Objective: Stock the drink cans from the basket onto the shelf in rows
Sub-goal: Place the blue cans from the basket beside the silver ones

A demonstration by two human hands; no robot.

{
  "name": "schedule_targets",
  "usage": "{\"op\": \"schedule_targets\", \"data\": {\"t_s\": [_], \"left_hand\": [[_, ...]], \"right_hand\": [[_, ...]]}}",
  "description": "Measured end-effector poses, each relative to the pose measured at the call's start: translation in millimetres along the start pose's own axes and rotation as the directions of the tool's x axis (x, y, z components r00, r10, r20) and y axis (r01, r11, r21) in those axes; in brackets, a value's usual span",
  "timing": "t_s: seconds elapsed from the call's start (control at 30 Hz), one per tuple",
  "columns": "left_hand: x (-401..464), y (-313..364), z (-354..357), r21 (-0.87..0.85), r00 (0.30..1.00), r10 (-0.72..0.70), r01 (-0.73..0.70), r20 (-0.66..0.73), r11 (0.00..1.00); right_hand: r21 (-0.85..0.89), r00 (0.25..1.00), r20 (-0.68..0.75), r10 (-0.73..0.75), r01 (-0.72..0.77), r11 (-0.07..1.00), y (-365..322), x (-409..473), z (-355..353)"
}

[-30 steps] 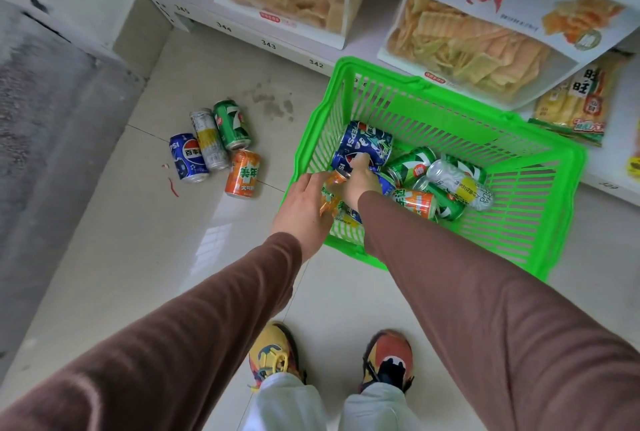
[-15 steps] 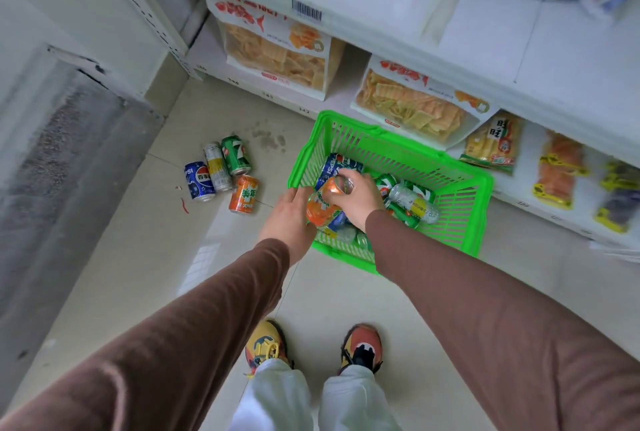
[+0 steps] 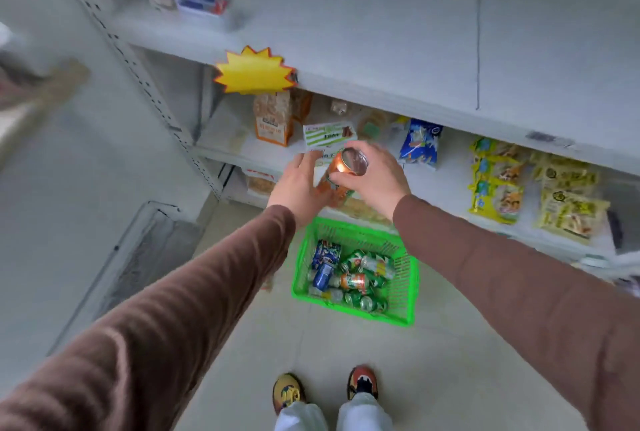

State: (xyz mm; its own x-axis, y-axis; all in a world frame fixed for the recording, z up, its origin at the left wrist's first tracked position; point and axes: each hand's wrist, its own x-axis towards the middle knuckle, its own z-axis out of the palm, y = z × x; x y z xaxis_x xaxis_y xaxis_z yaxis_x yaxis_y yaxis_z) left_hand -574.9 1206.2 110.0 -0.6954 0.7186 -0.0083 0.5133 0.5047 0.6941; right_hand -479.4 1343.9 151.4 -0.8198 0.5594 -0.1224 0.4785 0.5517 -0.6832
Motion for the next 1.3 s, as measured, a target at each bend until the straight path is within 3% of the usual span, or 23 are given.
{"op": "schedule_targets", "data": {"t_s": [0.23, 0.4, 0.73, 0.9, 1.07, 1.2, 1.3], "left_hand": [[36.0, 73.3, -89.8, 0.043, 0.967, 0.224, -0.220, -0.123, 0.975], [77.2, 98.0, -105.0, 0.033, 0.978, 0.176, -0.173, -0.110, 0.984], [175.3, 111.4, -87.3, 0.077, 0.997, 0.070, -0.068, -0.023, 0.995], [210.6, 111.3, -80.5, 0.061, 1.000, 0.026, -0.025, -0.015, 0.998], [238.4, 106.5, -79.8, 0.061, 1.000, 0.000, -0.001, 0.003, 0.998], [254.5, 97.8, -77.8, 0.046, 0.999, 0.021, -0.023, 0.029, 0.999], [262.1, 91.6, -75.1, 0.045, 0.999, 0.024, -0.026, 0.042, 0.999]], "right_hand": [[-0.039, 0.967, -0.232, -0.107, 0.101, 0.994, -100.9, 8.2, -117.3], [-0.116, 0.952, -0.290, -0.093, 0.062, 0.991, -112.5, 59.7, -148.0], [-0.199, 0.974, -0.223, 0.048, -0.094, 0.976, -68.7, 178.4, -150.8], [-0.094, 0.955, -0.269, 0.125, -0.155, 0.983, -64.0, 228.4, -150.6], [0.149, 0.926, -0.295, 0.234, -0.198, 0.969, -61.9, 269.9, -148.8], [0.361, 0.910, -0.326, 0.258, -0.132, 0.923, -48.5, 274.3, -142.2], [0.344, 0.924, -0.287, 0.252, -0.147, 0.928, -26.1, 267.0, -127.5]]}}
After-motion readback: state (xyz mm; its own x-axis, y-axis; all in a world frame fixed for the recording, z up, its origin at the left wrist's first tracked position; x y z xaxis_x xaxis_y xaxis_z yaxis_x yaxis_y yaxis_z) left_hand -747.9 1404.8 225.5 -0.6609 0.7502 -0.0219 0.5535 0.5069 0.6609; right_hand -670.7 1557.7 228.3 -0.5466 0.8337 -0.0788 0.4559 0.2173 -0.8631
